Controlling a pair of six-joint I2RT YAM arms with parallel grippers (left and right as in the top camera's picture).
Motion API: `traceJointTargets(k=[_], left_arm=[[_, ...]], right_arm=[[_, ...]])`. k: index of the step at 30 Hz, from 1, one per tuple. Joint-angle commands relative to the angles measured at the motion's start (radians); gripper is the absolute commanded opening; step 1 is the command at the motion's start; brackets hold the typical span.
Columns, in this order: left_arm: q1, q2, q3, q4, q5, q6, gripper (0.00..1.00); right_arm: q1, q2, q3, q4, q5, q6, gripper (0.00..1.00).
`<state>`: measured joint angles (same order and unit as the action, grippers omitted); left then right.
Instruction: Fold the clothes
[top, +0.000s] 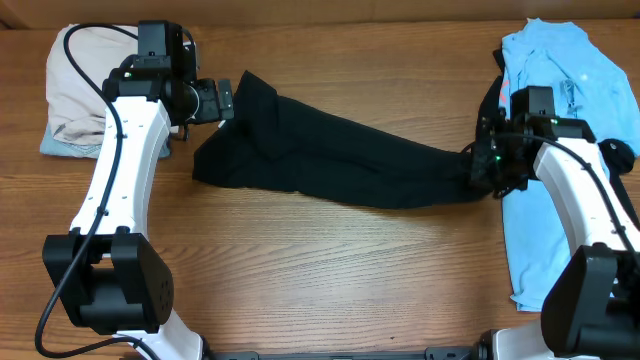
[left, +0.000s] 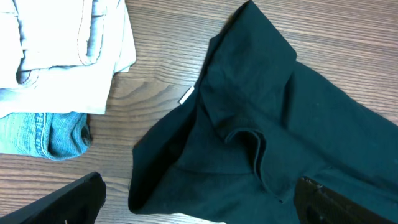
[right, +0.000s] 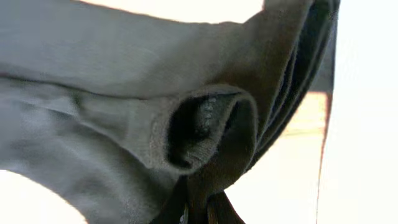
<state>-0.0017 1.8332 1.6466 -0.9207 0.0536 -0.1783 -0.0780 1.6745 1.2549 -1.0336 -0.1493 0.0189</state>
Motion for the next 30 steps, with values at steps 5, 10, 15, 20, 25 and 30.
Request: traceJointTargets(k=[5, 10, 15, 20, 25, 30], left_arm=[[0.009, -0.008, 0.018, 0.002, 0.014, 0.022, 1.0], [0.009, -0.008, 0.018, 0.002, 0.014, 0.022, 1.0], [0.009, -0.008, 0.018, 0.01, 0.014, 0.022, 1.0], [0.009, -0.008, 0.018, 0.016, 0.014, 0.022, 1.0], [0.009, -0.008, 0.018, 0.017, 0.014, 0.023, 1.0], [0.009, -0.007, 0.018, 0.025, 0.014, 0.023, 1.0]], right_arm=[[0.187, -0.025, 0.065, 0.079, -0.005, 0.031, 0.04], [0.326, -0.023, 0.065, 0.211, -0.005, 0.129, 0.04], [0.46, 0.029, 0.065, 0.387, -0.001, 0.208, 0.04], [0.53, 0.126, 0.065, 0.507, -0.007, 0.26, 0.04], [0.578, 0.194, 0.065, 0.568, -0.021, 0.275, 0.04], [0.6, 0.197, 0.065, 0.596, -0.021, 0.274, 0.68]])
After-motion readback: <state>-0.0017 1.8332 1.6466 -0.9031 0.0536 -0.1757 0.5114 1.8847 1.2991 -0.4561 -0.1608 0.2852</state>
